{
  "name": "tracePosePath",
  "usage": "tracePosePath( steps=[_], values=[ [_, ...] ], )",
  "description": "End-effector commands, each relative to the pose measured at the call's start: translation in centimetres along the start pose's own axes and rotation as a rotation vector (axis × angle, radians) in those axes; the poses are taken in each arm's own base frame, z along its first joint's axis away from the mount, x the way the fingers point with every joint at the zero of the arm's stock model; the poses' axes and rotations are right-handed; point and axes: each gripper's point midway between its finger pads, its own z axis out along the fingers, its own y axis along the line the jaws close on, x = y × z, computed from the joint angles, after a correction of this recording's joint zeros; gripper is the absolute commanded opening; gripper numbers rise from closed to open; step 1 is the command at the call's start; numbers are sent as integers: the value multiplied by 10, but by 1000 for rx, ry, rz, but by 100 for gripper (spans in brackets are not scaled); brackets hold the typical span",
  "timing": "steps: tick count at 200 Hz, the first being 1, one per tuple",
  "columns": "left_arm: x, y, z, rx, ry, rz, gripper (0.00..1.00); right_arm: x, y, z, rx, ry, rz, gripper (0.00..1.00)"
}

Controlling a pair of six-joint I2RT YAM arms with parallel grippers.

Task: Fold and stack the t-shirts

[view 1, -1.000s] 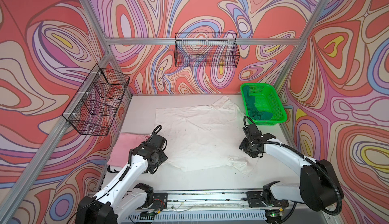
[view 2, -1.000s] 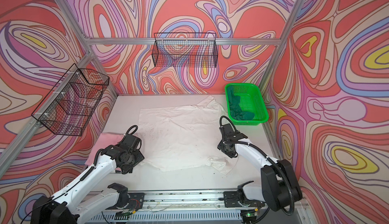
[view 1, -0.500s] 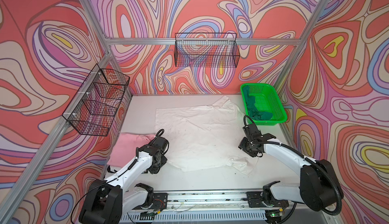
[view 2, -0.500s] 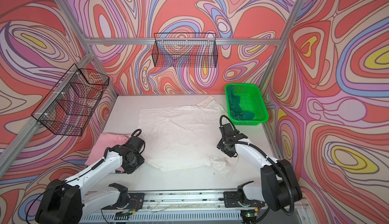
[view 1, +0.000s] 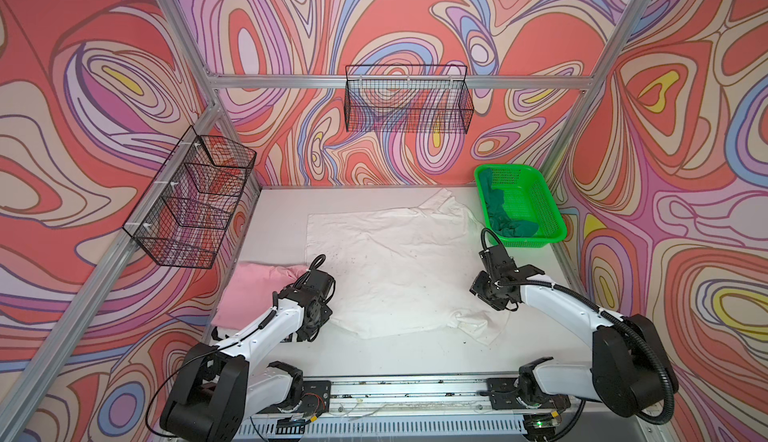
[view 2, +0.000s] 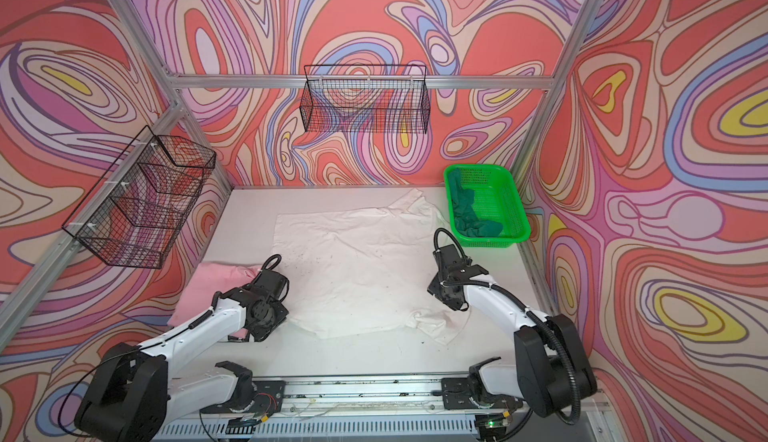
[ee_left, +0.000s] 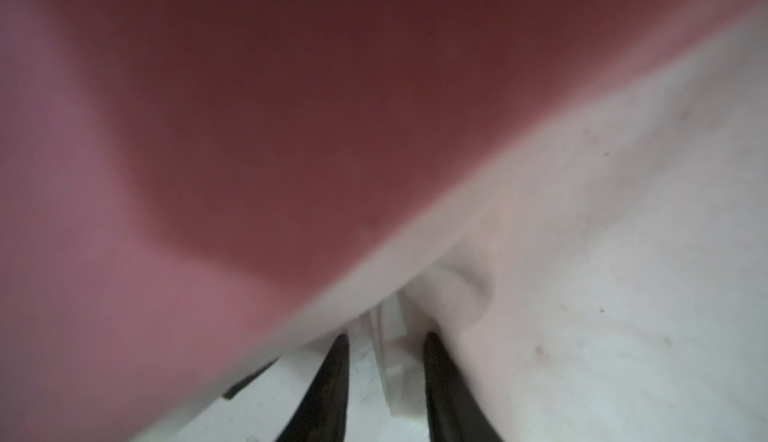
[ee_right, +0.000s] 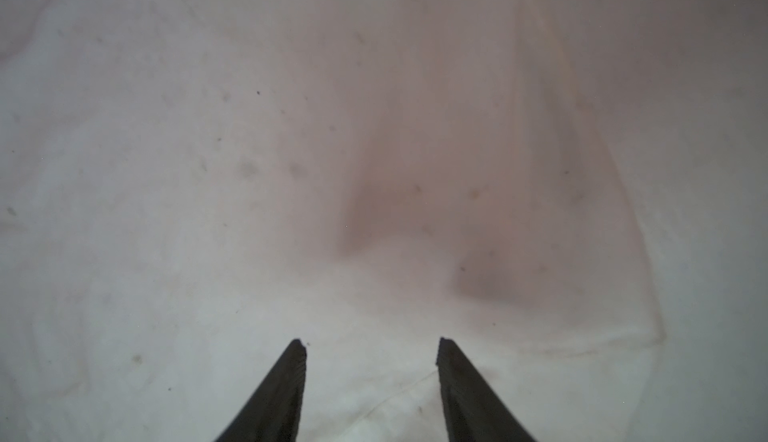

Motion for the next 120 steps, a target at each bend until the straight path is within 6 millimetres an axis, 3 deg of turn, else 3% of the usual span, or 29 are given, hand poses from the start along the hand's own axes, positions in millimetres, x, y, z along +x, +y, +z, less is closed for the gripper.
tracePosePath(
  steps=[1, 37, 43, 49, 97, 120],
  values=[
    [12, 14, 13, -51, 42, 17, 19, -1, -2, -2, 8, -10, -8, 54],
    [8, 20, 3, -78, 30, 64, 0, -6, -3, -4, 39, -22, -28, 54],
    [10, 23, 2, -85, 40, 79, 0, -8, -3, -5, 47, -31, -32, 54],
    [4, 12, -8, -59, 31, 85, 0, -10, -4, -5, 55, -36, -35, 54],
    [2, 25, -39, -112, 54, 203, 0, -12, -6, 3, 112, -16, -87, 55],
    [9, 14, -50, -38, 105, 223, 0, -18, -8, 2, 140, -33, -108, 55]
  ],
)
